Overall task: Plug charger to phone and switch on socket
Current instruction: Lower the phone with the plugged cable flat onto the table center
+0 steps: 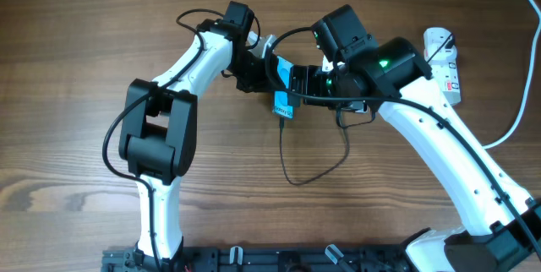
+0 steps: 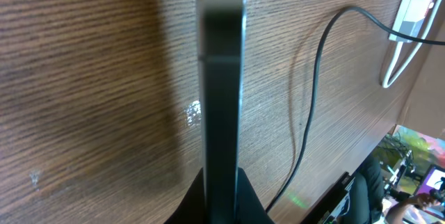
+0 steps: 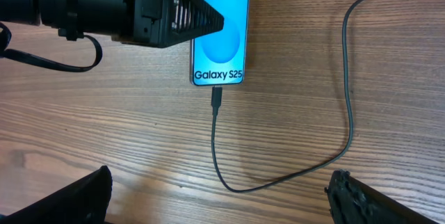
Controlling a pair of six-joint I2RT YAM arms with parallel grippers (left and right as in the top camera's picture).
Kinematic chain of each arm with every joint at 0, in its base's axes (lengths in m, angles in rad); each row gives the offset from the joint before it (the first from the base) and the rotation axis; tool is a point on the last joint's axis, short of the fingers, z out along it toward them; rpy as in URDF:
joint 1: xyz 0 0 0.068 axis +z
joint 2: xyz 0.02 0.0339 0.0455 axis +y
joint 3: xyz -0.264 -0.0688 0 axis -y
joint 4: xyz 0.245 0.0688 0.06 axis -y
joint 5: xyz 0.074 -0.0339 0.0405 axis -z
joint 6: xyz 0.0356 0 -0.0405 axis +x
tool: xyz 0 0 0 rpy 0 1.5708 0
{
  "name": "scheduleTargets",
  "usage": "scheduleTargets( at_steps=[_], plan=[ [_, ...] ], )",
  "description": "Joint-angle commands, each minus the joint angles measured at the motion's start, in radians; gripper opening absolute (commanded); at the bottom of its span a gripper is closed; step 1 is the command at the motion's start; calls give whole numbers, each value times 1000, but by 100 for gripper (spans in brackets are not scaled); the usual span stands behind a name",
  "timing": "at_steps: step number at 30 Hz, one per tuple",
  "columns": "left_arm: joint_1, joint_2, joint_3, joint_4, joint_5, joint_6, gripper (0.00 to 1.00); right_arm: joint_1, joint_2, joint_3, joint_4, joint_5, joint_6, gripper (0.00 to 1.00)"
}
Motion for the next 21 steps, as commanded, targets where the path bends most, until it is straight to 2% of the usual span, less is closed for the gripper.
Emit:
scheduleTargets(
  at_steps=[1,8,13,16,21],
  plan=[
    [0,16,-3,18,16,20,4,-2,-21,16,-3,-13,14,100],
    [0,68,-3,33,11,-2,4,-2,-20,16,-2,-13,11,100],
    [1,73,-3,37,-77,-2,6,-2,-20,16,-1,-13,11,100],
    [1,73,-3,32,-123,-2,13,-2,-20,16,-1,-13,11,100],
    [1,73,-3,29,-168,-2,34,-2,-20,16,-1,3,12,100]
  ],
)
